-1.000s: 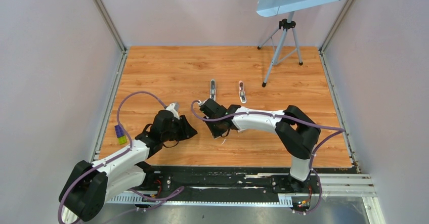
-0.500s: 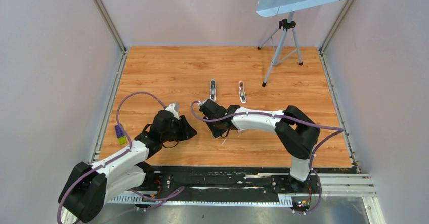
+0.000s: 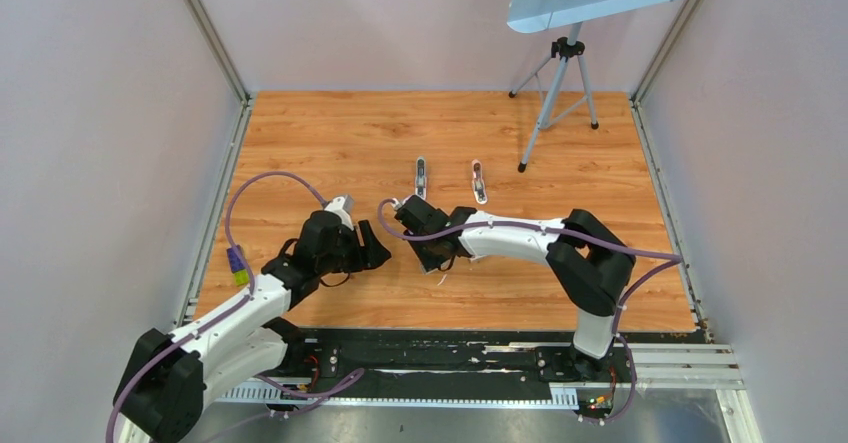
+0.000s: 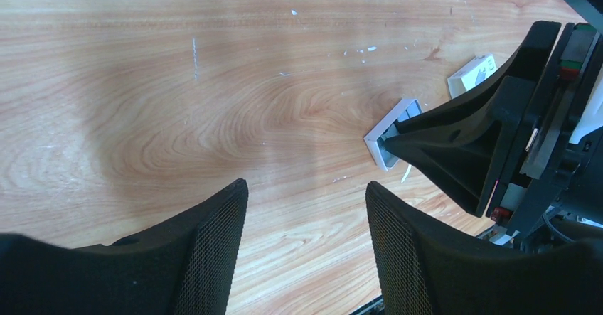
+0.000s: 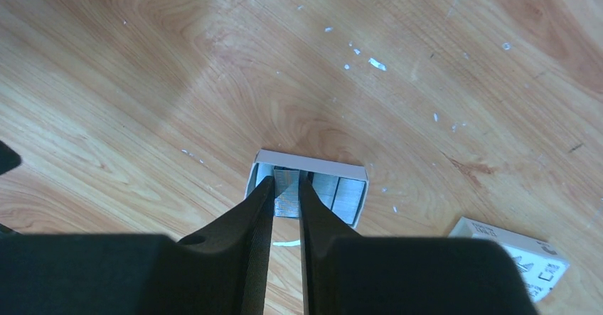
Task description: Load the staples into the stapler
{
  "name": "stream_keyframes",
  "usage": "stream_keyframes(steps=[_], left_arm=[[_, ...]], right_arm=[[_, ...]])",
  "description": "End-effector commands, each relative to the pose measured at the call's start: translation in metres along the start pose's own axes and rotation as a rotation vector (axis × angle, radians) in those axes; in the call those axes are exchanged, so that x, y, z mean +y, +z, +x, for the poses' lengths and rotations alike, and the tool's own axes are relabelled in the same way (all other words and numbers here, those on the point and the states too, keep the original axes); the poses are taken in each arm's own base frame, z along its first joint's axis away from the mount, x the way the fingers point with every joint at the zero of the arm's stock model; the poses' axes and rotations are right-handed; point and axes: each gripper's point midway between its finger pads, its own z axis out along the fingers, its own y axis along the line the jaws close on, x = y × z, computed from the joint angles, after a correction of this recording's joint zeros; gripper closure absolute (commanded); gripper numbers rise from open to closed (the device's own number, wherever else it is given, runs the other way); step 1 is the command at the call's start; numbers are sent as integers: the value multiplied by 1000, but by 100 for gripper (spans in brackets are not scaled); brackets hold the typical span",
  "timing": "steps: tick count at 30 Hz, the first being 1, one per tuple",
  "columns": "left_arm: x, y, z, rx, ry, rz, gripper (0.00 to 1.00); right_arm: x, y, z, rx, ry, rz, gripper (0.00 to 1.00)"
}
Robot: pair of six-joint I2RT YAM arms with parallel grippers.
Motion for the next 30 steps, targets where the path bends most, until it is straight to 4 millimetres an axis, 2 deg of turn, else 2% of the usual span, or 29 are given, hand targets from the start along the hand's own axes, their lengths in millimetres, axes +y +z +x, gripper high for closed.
stream_keyframes(steps=[1,3,7,9,17,25,30], left_arm=[[-2,-8,-12,-33,37,-21,34],[-4,-10,-14,-40,40,-18,31],[-5,-14,-18,-51,46,-21,16],[-6,-16,-20,-53,53,-25,1],[-12,-30,-32,-64,103,-36,0],[-26,-52,-54,-82,207,-38,0],[-26,-61,-64,-89,302,-59,0]], right_arm=[[-4,-20,-10,-33,-14,37,81],[-5,-23,-12,-41,-13,37,81],[-6,-30,-20,-63,-1,28,81],[-8,-32,-23,-71,6,27,81],[-34,-44,-34,-104,45,53,81],[-76,-49,-34,-117,134,101,81],[-106,-54,-40,-142,173,144,81]])
